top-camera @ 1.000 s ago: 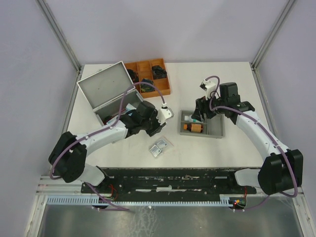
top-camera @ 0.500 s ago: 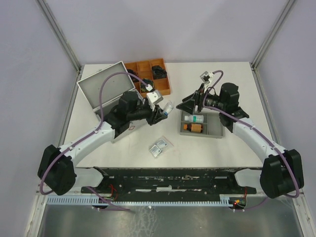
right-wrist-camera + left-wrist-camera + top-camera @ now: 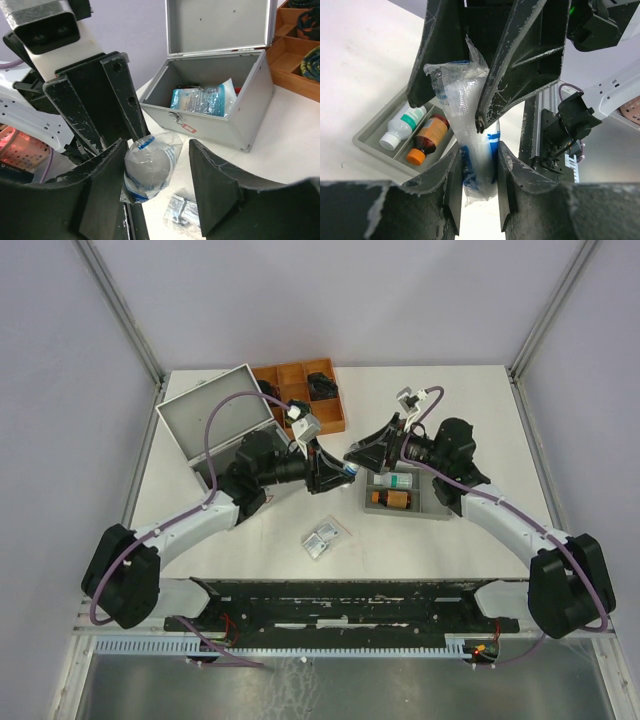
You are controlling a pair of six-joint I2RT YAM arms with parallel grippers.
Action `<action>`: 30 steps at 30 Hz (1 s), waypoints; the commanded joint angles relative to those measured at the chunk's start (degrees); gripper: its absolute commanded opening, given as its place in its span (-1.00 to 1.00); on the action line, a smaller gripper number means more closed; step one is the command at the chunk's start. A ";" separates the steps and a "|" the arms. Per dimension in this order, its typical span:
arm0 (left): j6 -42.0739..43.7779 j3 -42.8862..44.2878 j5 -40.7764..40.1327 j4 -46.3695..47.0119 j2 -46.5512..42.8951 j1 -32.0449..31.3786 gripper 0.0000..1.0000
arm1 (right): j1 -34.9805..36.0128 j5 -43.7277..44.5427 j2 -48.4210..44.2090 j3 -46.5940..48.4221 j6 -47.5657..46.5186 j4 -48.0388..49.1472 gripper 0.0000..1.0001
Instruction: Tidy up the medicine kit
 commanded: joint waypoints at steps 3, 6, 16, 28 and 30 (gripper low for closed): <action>-4.95 -0.56 1.14 7.91 0.43 0.31 -0.38 | 1.28 -5.02 0.85 1.72 2.57 5.34 -0.03; -4.47 -1.01 0.60 8.06 -0.17 0.58 -0.37 | 1.24 -5.33 0.49 2.54 0.45 1.58 -0.21; 6.30 -1.02 -2.45 -4.97 -2.99 3.32 0.53 | -2.41 -3.31 -2.90 7.80 -12.86 -18.11 -0.43; 35.00 0.90 -13.09 -34.15 -4.73 0.91 0.81 | -10.83 23.80 1.77 30.35 -47.96 -80.20 -0.43; 36.33 -0.42 -13.45 -34.14 -4.89 -0.32 0.81 | -11.65 31.84 4.24 32.55 -50.16 -84.53 -0.43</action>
